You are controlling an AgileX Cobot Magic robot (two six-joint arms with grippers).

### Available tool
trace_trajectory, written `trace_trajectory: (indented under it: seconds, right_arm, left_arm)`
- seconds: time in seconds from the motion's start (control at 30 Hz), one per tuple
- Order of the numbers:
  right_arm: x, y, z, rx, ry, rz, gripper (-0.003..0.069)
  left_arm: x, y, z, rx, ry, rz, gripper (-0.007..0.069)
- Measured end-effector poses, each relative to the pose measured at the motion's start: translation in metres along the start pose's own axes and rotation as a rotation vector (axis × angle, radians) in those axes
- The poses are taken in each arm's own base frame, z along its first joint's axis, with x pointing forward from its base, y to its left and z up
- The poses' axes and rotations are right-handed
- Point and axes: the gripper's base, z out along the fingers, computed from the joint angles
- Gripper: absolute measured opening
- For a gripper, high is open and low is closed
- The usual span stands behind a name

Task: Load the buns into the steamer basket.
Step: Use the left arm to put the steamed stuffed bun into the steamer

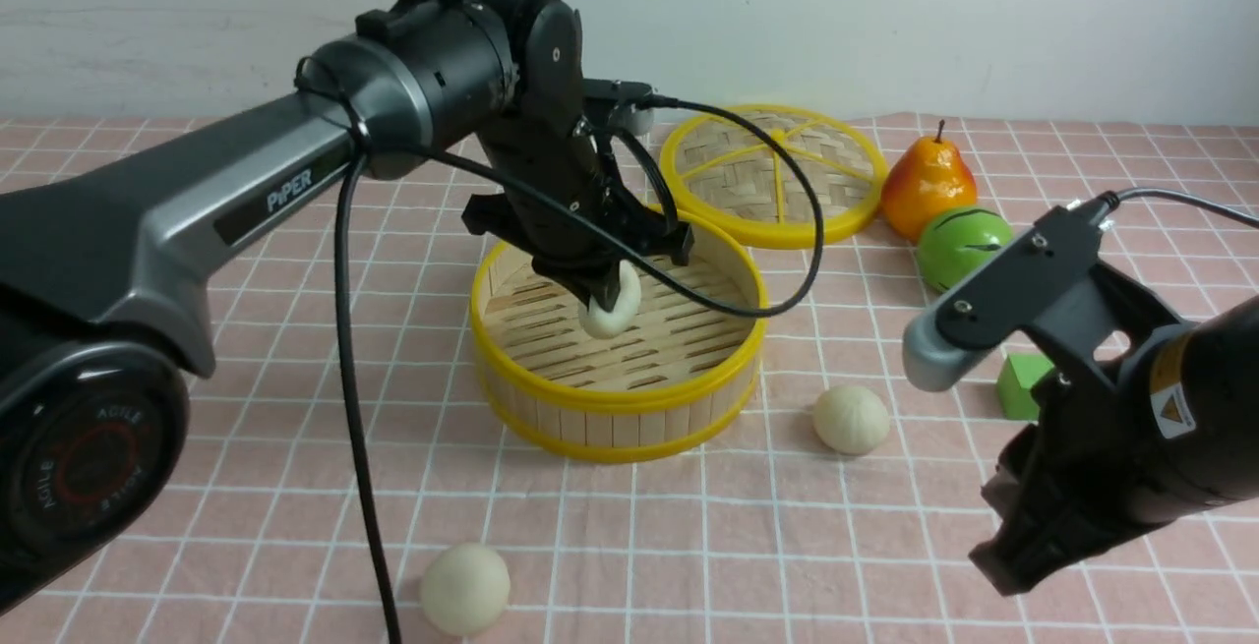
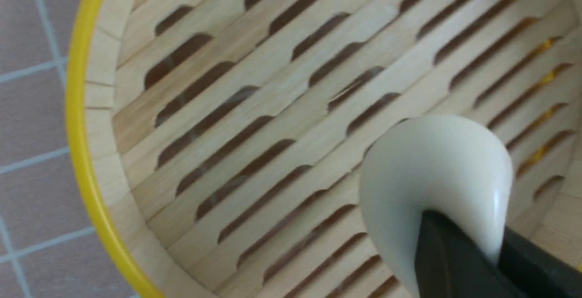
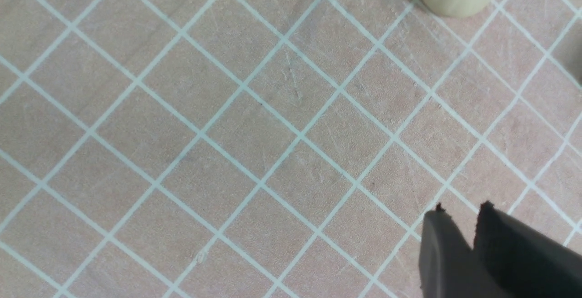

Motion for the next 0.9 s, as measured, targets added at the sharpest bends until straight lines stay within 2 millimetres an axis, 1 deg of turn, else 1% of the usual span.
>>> trace_trajectory:
  seconds: [0.1,0.2,0.27,0.3,0.33,0.37,0.4,0.43,0.47,0.53,0.63,0.73,0.9]
  right_arm:
    - [0.000,0.000,0.000,0.001,-0.002,-0.001,0.0120]
    - [0.000,0.000,0.000,0.001,-0.004,-0.001,0.0125]
    - [0.000,0.000,0.000,0.001,-0.005,-0.001,0.0127]
    - [0.000,0.000,0.000,0.001,-0.004,-0.001,0.0127]
    - [0.000,0.000,0.000,0.001,-0.004,-0.001,0.0128]
    - [0.000,0.000,0.000,0.001,-0.004,-0.001,0.0130]
    - [0.000,0.000,0.000,0.001,-0.004,-0.001,0.0131]
    - [0.000,0.000,0.000,0.001,-0.004,-0.001,0.0133]
    - [0.000,0.000,0.000,0.001,-0.004,-0.001,0.0134]
    - [0.000,0.000,0.000,0.001,-0.004,-0.001,0.0136]
    - [0.000,0.000,0.000,0.001,-0.004,-0.001,0.0139]
    - [0.000,0.000,0.000,0.001,-0.005,-0.001,0.0143]
    - [-0.001,0.000,0.000,0.001,-0.006,-0.001,0.0148]
  left_arm:
    - [0.000,0.002,0.001,0.000,0.012,0.006,-0.0007]
    - [0.001,0.015,0.014,-0.014,0.039,-0.015,0.0006]
    - [0.003,0.022,0.026,-0.023,0.067,-0.029,0.0033]
    - [0.004,0.027,0.034,-0.029,0.087,-0.038,0.0060]
    - [0.005,0.029,0.035,-0.030,0.090,-0.041,0.0066]
    - [0.006,0.033,0.039,-0.035,0.103,-0.048,0.0111]
    - [0.006,0.035,0.041,-0.038,0.106,-0.051,0.0142]
    - [0.006,0.038,0.040,-0.041,0.106,-0.056,0.0192]
    - [0.005,0.039,0.040,-0.043,0.106,-0.056,0.0209]
    - [0.005,0.042,0.040,-0.065,0.104,-0.046,0.0317]
    - [0.005,0.045,0.039,-0.087,0.102,-0.044,0.0401]
    - [0.004,0.049,0.039,-0.124,0.098,-0.053,0.0451]
    - [0.002,0.053,0.035,-0.157,0.073,-0.070,0.0459]
